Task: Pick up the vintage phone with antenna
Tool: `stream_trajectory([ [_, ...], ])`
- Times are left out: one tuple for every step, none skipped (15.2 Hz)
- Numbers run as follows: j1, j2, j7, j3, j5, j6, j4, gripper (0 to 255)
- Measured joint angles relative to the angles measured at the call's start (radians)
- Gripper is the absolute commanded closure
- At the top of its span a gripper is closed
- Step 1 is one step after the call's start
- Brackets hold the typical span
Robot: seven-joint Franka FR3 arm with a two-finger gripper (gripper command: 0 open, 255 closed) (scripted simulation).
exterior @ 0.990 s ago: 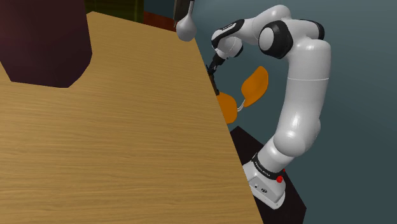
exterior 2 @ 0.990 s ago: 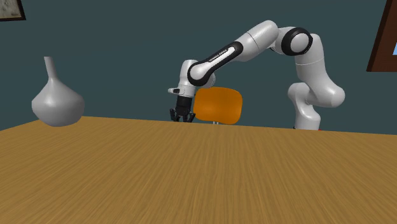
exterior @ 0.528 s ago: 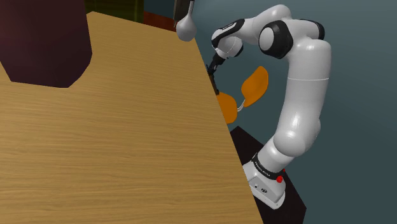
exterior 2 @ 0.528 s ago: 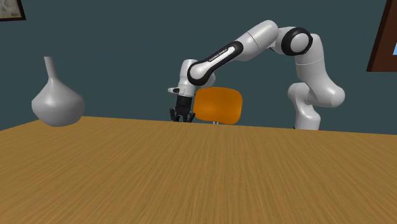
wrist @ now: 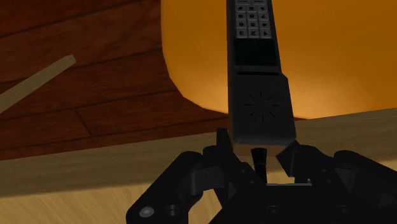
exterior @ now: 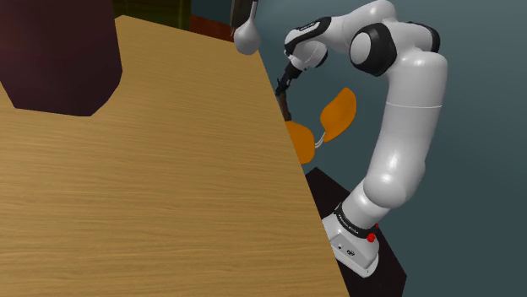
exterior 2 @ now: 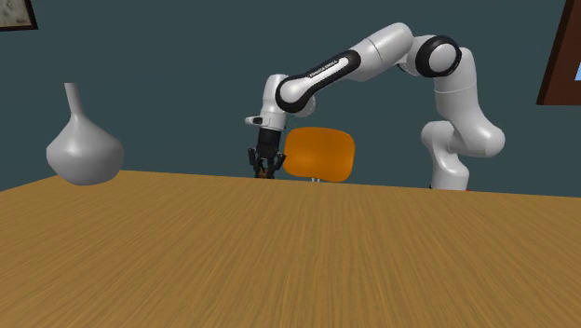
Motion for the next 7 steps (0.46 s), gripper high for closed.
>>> stream_trajectory([
  [0.003,-0.007,0.007,-0.003,-0.007,-0.009,0.004,255],
  [0.005,-0.013,0.012,-0.006,-0.012,-0.016,0.006,255],
  [0.005,-0.016,0.017,-0.008,-0.017,-0.028,0.016,255],
  [0.006,-0.025,0.022,-0.012,-0.024,-0.038,0.019,255],
  [0.008,-0.031,0.029,-0.014,-0.03,-0.047,0.024,255],
  [0.006,-0.032,0.031,-0.016,-0.034,-0.059,0.034,255],
  [0.009,-0.041,0.035,-0.019,-0.039,-0.063,0.032,255],
])
